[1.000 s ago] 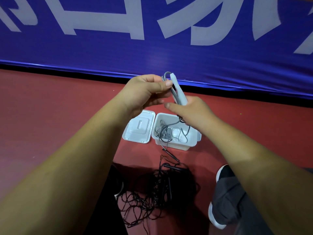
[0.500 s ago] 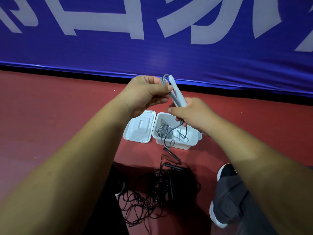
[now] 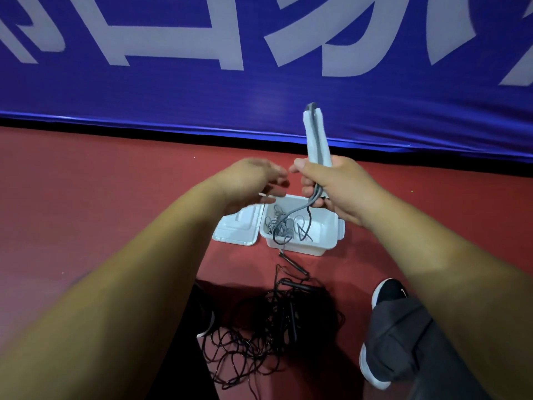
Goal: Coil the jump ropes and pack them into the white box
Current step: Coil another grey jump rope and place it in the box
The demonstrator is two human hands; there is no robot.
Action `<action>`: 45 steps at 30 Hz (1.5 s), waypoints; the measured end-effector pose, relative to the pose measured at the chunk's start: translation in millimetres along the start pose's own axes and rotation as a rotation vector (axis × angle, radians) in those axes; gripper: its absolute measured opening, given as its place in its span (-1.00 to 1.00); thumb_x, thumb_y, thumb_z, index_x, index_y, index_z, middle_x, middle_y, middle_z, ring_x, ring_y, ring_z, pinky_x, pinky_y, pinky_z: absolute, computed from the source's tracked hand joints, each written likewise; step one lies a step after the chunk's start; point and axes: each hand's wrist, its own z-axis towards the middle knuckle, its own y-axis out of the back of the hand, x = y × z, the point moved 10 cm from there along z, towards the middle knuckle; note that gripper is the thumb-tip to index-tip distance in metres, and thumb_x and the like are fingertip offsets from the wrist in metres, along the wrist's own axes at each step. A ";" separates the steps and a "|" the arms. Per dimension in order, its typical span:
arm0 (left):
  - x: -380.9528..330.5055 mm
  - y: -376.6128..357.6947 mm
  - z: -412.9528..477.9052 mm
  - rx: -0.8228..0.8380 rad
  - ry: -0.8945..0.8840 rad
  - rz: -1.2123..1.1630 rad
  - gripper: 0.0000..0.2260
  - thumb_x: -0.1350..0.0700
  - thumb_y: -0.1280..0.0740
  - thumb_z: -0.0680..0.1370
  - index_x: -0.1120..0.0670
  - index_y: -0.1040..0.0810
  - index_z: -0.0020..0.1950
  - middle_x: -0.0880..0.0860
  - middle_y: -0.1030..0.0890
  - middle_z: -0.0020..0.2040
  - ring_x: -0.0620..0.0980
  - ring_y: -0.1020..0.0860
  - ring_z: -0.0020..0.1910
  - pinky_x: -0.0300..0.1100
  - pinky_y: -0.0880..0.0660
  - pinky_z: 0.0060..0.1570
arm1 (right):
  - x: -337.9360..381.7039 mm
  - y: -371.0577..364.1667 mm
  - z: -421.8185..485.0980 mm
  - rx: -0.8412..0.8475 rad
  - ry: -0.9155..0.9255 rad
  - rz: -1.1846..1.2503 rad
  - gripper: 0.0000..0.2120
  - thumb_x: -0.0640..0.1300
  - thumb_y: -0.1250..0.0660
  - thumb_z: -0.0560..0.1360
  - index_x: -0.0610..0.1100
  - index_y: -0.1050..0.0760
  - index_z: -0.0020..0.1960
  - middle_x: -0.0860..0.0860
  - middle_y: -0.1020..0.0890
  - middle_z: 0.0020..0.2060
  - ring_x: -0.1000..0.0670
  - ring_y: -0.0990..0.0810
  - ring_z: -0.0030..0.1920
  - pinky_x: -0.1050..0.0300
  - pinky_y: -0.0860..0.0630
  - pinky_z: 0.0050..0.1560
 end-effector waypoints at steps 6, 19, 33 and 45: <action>4.5 -59.5 -16.8 0.356 -0.031 0.057 -0.57 0.40 -0.15 0.58 0.13 -0.69 0.27 0.12 -0.68 0.30 -0.04 -0.59 0.20 -0.24 -0.54 0.09 | 18.8 5.4 -6.1 0.050 0.030 0.114 -0.70 0.00 -0.43 0.66 -0.21 -0.66 0.24 0.04 -0.47 -0.31 0.05 -0.45 -0.29 0.20 -0.34 -0.42; -32.8 -61.3 -33.5 0.437 -0.237 0.058 -0.80 0.01 -0.32 0.69 0.09 -0.66 0.15 0.08 -0.68 -0.06 0.00 -0.45 -0.34 -0.17 -0.52 -0.21 | 46.2 51.2 -19.8 -0.211 0.096 0.254 -0.71 -0.03 -0.42 0.67 -0.19 -0.62 0.30 -0.06 -0.69 -0.21 -0.09 -0.79 -0.04 0.27 -0.33 -0.49; -16.5 5.3 -6.9 -0.051 -0.160 0.807 -0.82 0.03 -0.32 0.68 0.01 -0.71 0.01 -0.07 -0.75 -0.20 -0.02 -0.72 -0.21 0.04 -0.67 -0.10 | 37.7 13.3 -21.6 0.016 -0.001 0.160 -0.64 -0.09 -0.39 0.68 -0.28 -0.44 0.36 -0.21 -0.76 0.12 -0.14 -0.77 0.15 0.15 -0.71 -0.22; -45.5 33.6 -21.3 -0.154 -0.273 0.377 -0.88 0.24 -0.47 0.54 0.07 -0.72 0.03 0.09 -0.75 -0.08 -0.05 -0.64 -0.14 -0.01 -0.62 -0.01 | -19.2 -44.0 -53.1 0.547 -0.330 -0.268 -0.81 -0.20 -0.51 0.60 -0.34 -0.65 0.07 -0.13 -0.75 -0.09 -0.03 -0.75 -0.03 0.13 -0.72 0.03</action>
